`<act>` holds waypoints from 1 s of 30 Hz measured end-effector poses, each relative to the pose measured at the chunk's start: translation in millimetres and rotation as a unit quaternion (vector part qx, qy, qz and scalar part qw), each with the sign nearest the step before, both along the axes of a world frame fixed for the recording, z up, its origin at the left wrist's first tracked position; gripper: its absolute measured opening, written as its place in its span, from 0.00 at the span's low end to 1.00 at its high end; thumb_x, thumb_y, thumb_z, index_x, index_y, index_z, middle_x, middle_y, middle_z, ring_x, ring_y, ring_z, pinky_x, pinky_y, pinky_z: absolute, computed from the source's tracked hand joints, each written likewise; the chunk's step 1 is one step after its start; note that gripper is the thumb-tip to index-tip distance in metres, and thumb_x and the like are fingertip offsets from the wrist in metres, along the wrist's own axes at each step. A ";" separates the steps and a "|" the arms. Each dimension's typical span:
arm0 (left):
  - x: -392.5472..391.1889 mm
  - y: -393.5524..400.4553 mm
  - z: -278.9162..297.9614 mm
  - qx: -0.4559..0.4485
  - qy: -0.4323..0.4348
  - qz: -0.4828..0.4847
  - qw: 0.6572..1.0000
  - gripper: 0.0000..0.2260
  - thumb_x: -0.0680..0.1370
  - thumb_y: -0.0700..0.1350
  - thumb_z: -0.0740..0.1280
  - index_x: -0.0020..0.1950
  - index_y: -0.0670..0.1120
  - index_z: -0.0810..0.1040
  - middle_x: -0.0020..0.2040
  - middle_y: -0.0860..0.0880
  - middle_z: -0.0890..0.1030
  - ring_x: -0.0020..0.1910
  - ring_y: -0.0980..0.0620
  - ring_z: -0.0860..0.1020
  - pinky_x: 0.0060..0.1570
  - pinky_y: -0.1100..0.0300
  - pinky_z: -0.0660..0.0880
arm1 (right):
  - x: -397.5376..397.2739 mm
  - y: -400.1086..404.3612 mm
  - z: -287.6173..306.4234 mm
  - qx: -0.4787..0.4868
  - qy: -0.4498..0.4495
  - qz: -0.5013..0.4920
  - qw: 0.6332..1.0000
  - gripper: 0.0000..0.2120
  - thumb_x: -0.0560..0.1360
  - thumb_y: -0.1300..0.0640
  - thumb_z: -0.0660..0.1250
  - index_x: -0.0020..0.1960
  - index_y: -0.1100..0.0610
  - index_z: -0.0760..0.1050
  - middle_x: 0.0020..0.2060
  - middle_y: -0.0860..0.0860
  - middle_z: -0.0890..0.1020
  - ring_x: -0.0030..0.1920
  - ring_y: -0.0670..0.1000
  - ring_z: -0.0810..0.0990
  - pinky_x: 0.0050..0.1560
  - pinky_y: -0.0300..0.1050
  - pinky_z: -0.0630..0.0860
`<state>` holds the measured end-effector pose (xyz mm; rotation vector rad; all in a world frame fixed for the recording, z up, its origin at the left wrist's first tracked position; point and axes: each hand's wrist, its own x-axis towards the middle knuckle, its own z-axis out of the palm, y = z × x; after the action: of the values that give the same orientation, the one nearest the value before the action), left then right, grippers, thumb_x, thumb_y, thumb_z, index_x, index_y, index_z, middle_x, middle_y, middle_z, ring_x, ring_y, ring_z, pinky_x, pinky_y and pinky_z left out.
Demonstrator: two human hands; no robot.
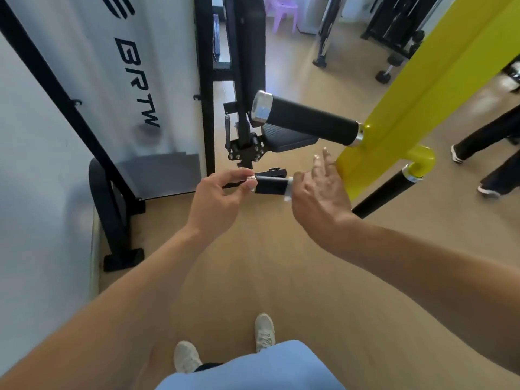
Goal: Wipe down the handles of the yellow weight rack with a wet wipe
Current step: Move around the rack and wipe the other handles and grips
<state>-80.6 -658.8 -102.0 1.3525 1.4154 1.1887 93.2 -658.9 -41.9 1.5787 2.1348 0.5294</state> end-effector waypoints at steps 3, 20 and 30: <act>-3.0 0.3 4.2 0.014 0.023 -0.015 1.000 0.08 0.77 0.45 0.72 0.55 0.51 0.86 0.50 0.57 0.87 0.50 0.62 0.83 0.51 0.70 0.75 | -32.5 7.5 -14.7 -0.012 0.131 0.067 0.989 0.26 0.75 0.61 0.42 0.67 0.66 0.68 0.62 0.67 0.77 0.72 0.68 0.67 0.78 0.62 0.49; -9.5 12.2 7.9 0.003 0.047 -0.024 0.999 0.08 0.77 0.49 0.73 0.54 0.52 0.87 0.50 0.57 0.87 0.53 0.60 0.83 0.60 0.54 0.79 | -25.3 24.3 -29.1 0.005 0.180 0.120 0.976 0.17 0.75 0.65 0.52 0.59 0.65 0.72 0.55 0.67 0.81 0.68 0.68 0.73 0.78 0.62 0.53; 2.7 9.4 4.7 -0.014 0.037 -0.017 0.999 0.09 0.77 0.51 0.71 0.56 0.54 0.86 0.51 0.58 0.87 0.53 0.60 0.84 0.58 0.53 0.80 | -25.8 18.7 -13.6 -0.038 0.106 0.091 0.989 0.20 0.77 0.64 0.47 0.65 0.65 0.67 0.59 0.64 0.78 0.69 0.66 0.71 0.79 0.59 0.45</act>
<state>-77.9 -649.3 -97.3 1.4078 1.4500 1.1037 67.4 -640.1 -55.5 1.4630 2.4433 0.3455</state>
